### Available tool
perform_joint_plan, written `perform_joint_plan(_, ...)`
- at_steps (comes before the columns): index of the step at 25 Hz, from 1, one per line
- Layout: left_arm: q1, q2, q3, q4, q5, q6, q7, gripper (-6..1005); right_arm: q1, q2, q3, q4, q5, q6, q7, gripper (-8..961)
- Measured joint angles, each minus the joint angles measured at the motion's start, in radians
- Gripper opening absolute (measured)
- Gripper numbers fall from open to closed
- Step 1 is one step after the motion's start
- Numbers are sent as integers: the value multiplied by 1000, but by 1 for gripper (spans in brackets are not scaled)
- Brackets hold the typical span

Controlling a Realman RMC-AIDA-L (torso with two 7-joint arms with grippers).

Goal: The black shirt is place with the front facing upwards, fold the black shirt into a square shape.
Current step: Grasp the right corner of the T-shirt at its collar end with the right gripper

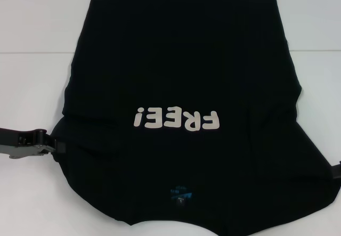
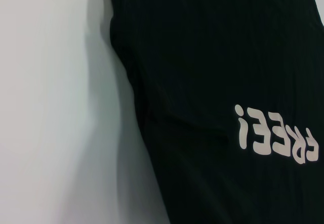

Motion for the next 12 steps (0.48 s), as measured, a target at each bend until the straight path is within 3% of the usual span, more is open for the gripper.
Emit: perform_joint_plan(12,4,0,0,0,-6,1,5,46,17,26,-75,15,-4,49,0,942)
